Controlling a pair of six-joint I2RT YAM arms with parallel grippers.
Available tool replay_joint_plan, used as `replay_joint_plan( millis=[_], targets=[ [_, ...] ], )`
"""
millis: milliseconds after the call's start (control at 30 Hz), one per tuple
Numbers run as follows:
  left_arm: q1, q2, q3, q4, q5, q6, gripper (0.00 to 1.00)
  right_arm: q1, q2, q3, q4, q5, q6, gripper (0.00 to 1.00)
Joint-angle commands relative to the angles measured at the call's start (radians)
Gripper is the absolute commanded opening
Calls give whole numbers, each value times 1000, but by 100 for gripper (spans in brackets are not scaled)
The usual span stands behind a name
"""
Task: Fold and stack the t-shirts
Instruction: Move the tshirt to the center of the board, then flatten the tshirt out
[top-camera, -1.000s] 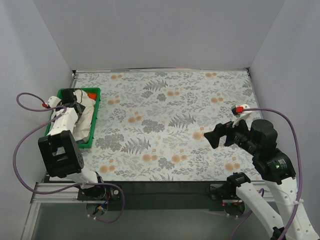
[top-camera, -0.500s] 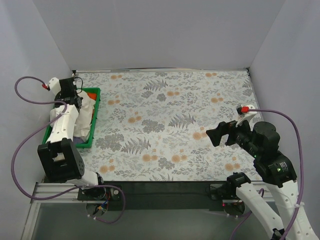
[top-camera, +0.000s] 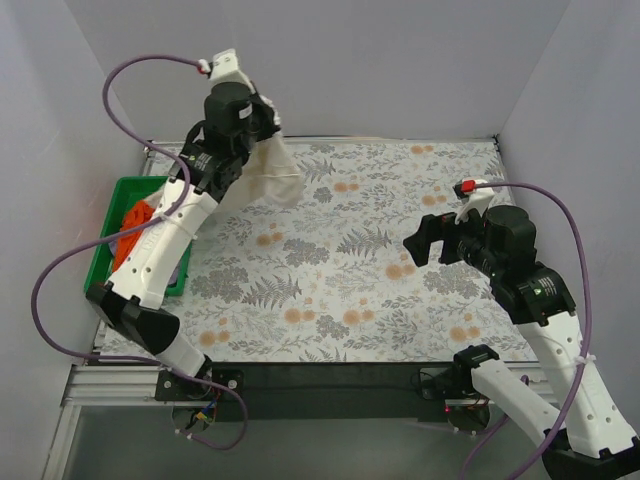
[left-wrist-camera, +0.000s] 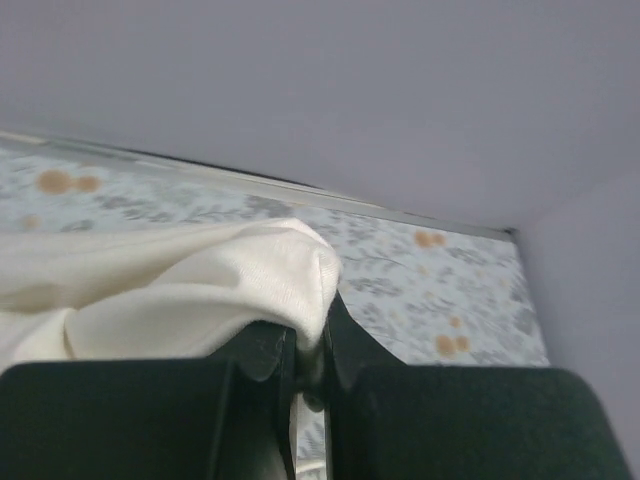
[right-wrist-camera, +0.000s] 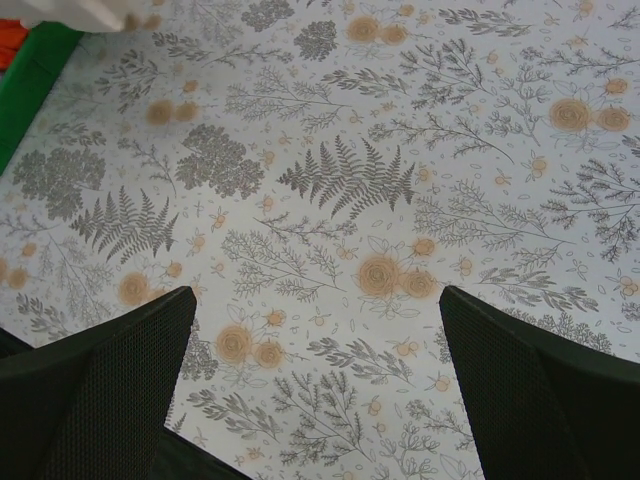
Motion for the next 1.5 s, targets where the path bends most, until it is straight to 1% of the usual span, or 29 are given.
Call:
replay_joint_plan(
  millis=[0, 33, 100, 167, 300, 333, 400, 433, 467, 500, 533, 600, 633, 667, 700, 733, 767, 833, 867, 933, 1000, 1033, 1067, 1133, 1167, 1267, 1300, 1400, 1467],
  targets=[
    [-165, 83, 178, -21, 71, 56, 0, 7, -8, 55, 56, 21, -15, 98],
    [-234, 101, 205, -24, 84, 73, 0, 7, -11, 52, 59, 23, -18, 98],
    [-282, 126, 248, -27, 125, 61, 0, 5, -23, 49, 60, 25, -18, 98],
    [-322, 137, 235, -21, 188, 24, 0, 7, -40, 44, 63, 29, -18, 98],
    [-342, 114, 82, 39, 222, 3, 0, 5, -71, 6, 65, 43, -9, 98],
    [-342, 103, -28, 60, 202, 3, 10, 5, -76, 0, 63, 44, -4, 98],
    [-331, 74, -142, 133, 152, -22, 32, 7, -80, -19, 59, 43, 10, 98],
    [-293, 71, -191, 151, 159, -42, 50, 5, -79, -34, 57, 37, 11, 98],
    [-267, 69, -283, 169, 163, -63, 55, 5, -70, -39, 56, 14, 10, 98],
    [-238, 75, -319, 165, 183, -126, 58, 5, -63, -43, 54, 9, 17, 98],
    [-169, 80, -348, 147, 214, -158, 63, 7, -56, -51, 49, -1, 21, 98],
    [-117, 59, -428, 104, 281, -195, 66, 5, -22, -53, 28, -9, 34, 98],
    [-106, 37, -464, 101, 277, -189, 68, 7, -8, -53, 16, -3, 41, 98],
    [-107, 13, -533, 108, 283, -182, 70, 7, 21, -56, 8, -2, 45, 98],
    [-106, -42, -575, 113, 295, -178, 70, 5, 35, -59, 3, -5, 47, 98],
    [-107, -67, -608, 113, 336, -183, 71, 5, 45, -63, -6, -2, 57, 98],
    [-110, -90, -677, 116, 363, -191, 71, 7, 68, -76, -4, 5, 64, 98],
    [-139, -148, -737, 122, 442, -220, 72, 7, 88, -86, -1, 43, 94, 98],
    [-162, -164, -768, 128, 452, -229, 72, 4, 108, -93, 0, 54, 99, 98],
    [-254, -171, -842, 142, 447, -246, 72, 5, 131, -93, 5, 72, 110, 98],
    [-325, -150, -895, 166, 441, -270, 72, 5, 162, -91, 10, 77, 114, 95],
    [-339, -132, -905, 171, 437, -278, 71, 5, 173, -90, 13, 77, 114, 94],
    [-351, -100, -909, 186, 411, -283, 70, 5, 188, -90, 17, 78, 114, 91],
    [-382, -61, -910, 200, 346, -269, 66, 5, 200, -88, 22, 81, 114, 89],
    [-386, -25, -903, 217, 300, -242, 65, 5, 210, -90, 22, 81, 114, 88],
    [-394, 37, -847, 245, 251, -168, 61, 5, 219, -94, 25, 84, 114, 85],
    [-396, 74, -830, 246, 214, -108, 59, 5, 219, -97, 25, 83, 113, 85],
    [-397, 135, -765, 246, 174, -39, 58, 4, 214, -102, 25, 86, 113, 84],
    [-399, 154, -748, 243, 179, 1, 58, 4, 205, -109, 23, 92, 111, 84]
  ],
)
